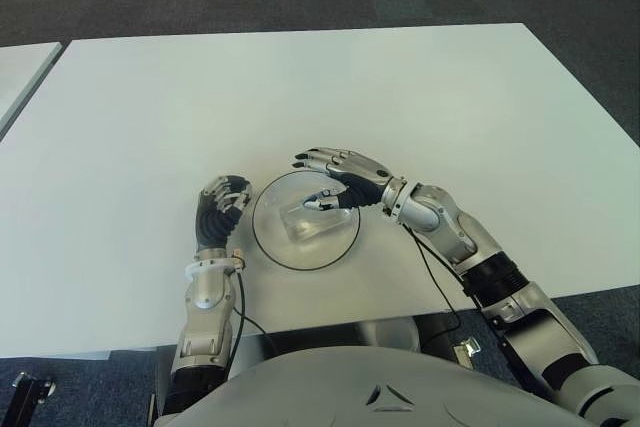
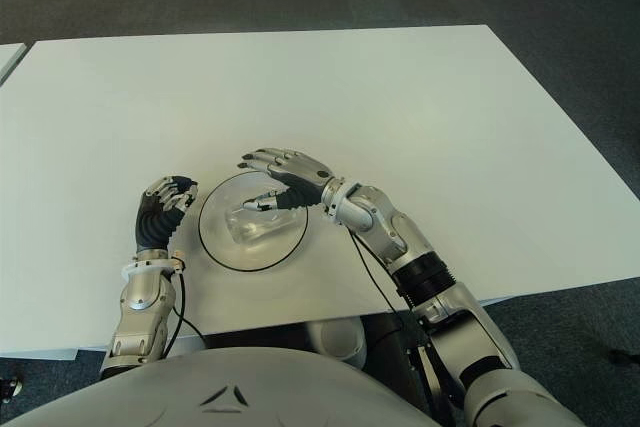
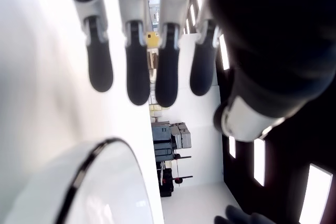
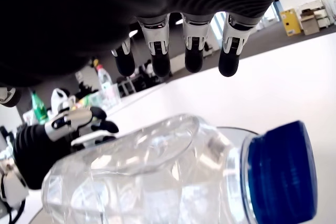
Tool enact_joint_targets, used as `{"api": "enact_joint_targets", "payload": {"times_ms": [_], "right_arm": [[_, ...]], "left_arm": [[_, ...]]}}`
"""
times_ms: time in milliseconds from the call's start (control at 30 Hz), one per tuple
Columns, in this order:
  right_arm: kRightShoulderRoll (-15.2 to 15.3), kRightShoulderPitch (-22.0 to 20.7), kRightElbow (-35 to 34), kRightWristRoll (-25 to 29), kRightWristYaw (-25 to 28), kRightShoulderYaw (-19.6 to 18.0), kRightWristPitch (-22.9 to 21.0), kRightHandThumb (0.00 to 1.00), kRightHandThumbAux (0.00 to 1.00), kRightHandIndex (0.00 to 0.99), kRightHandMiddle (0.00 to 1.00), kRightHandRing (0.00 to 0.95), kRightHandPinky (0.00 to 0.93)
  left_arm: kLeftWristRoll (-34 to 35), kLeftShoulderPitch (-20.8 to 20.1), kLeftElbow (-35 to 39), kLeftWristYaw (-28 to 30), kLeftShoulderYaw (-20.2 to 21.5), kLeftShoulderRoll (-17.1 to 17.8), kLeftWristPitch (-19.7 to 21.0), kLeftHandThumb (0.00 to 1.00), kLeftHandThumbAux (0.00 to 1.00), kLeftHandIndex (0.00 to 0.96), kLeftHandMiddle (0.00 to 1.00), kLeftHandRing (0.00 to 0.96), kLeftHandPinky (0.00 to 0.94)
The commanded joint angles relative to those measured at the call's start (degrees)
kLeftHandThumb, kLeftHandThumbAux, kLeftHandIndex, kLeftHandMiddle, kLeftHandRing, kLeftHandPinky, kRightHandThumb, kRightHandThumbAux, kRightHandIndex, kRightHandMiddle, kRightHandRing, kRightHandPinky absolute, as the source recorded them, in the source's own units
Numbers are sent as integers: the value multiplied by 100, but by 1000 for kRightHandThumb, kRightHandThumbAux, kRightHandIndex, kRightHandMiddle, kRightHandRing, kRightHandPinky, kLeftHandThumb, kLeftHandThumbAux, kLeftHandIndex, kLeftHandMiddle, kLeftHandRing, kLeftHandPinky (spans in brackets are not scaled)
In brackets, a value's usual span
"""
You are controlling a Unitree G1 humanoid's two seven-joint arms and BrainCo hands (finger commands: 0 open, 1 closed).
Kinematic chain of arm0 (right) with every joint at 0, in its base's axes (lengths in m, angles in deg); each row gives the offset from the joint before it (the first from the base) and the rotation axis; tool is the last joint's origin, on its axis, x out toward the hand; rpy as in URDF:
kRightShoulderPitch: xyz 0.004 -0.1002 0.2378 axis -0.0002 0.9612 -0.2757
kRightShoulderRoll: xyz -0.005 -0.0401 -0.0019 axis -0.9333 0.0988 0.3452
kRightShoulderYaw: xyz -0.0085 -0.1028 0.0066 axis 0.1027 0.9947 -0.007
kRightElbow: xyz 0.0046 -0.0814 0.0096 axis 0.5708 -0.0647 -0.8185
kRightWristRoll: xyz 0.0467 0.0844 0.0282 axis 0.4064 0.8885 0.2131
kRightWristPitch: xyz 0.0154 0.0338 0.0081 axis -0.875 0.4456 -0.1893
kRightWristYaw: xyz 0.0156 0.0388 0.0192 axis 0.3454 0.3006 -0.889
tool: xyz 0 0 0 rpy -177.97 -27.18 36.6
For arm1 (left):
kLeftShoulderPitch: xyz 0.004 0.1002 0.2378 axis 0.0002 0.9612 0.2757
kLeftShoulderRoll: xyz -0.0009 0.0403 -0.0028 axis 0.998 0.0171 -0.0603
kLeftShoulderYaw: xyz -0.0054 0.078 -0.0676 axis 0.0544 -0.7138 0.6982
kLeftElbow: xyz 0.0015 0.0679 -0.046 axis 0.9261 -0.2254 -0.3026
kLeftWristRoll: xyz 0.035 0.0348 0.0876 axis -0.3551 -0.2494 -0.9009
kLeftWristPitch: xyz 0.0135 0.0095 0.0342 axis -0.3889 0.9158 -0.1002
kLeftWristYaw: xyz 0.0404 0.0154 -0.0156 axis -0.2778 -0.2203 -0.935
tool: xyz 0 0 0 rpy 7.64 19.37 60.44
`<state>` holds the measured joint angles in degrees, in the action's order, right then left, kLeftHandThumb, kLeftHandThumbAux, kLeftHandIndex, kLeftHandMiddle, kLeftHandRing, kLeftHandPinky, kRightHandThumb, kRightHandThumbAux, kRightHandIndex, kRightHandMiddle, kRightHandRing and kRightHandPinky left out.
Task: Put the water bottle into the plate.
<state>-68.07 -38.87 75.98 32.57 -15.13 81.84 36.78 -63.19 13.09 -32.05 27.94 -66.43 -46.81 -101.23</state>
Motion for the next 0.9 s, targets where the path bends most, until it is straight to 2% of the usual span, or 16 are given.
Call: {"api": "enact_joint_targets", "payload": {"times_ms": [33, 100, 133, 233, 267, 333, 433, 533, 567, 633, 667, 733, 900], "right_arm": [[-260, 190, -49, 282, -335, -304, -194, 552, 150, 0, 0, 0, 0], [-365, 233, -48, 419, -489, -440, -202, 548, 162, 0, 0, 0, 0], [-412, 249, -42, 484, -564, -504, -193, 499, 223, 0, 0, 0, 0], [-600, 347, 52, 622, -984, -707, -73, 391, 321, 0, 0, 0, 0], [-703, 402, 192, 743, -1237, -844, 51, 355, 344, 0, 0, 0, 11], [-808, 455, 368, 880, -1521, -990, 206, 265, 452, 0, 0, 0, 70], [-1007, 511, 436, 1048, -1728, -1083, 247, 233, 533, 0, 0, 0, 107], [-1219, 588, 420, 1300, -1816, -1194, 156, 353, 687, 0, 0, 8, 151], [-1324, 625, 494, 1462, -1868, -1289, 89, 374, 707, 0, 0, 11, 158], [-1464, 682, 712, 1680, -2004, -1464, 47, 582, 793, 41, 43, 98, 231], [-1523, 713, 836, 1728, -2127, -1549, 54, 619, 804, 49, 52, 114, 245], [-1572, 737, 953, 1739, -2251, -1625, 86, 756, 826, 94, 103, 183, 286], [-1742, 785, 1114, 1718, -2597, -1771, 154, 881, 837, 150, 176, 258, 292]], "left_arm": [[44, 40, 64, 75, -16, 15, 121, 696, 723, 419, 421, 424, 427], [58, 47, 82, 74, -17, 8, 130, 695, 723, 418, 419, 423, 430], [57, 48, 86, 64, -16, 4, 125, 695, 723, 418, 419, 425, 433], [59, 37, 59, 49, -13, 6, 93, 695, 723, 419, 418, 427, 437], [48, 30, 35, 40, -12, 14, 67, 696, 723, 419, 419, 427, 437], [34, 26, 13, 30, -11, 22, 39, 697, 722, 420, 421, 430, 437], [19, 36, 7, 26, -14, 30, 18, 697, 722, 420, 422, 431, 438], [10, 47, -14, 28, -13, 43, -39, 697, 722, 420, 422, 431, 436], [-10, 99, 95, 21, -39, 25, -29, 697, 722, 420, 422, 431, 436], [-73, 219, 434, -6, -125, -43, 83, 699, 722, 421, 419, 424, 414], [-78, 231, 451, -12, -127, -48, 80, 699, 722, 421, 418, 422, 410], [-73, 230, 415, -12, -111, -44, 64, 701, 721, 422, 416, 414, 400], [-25, 275, 535, 21, -118, -62, 199, 702, 721, 423, 412, 407, 393]]}}
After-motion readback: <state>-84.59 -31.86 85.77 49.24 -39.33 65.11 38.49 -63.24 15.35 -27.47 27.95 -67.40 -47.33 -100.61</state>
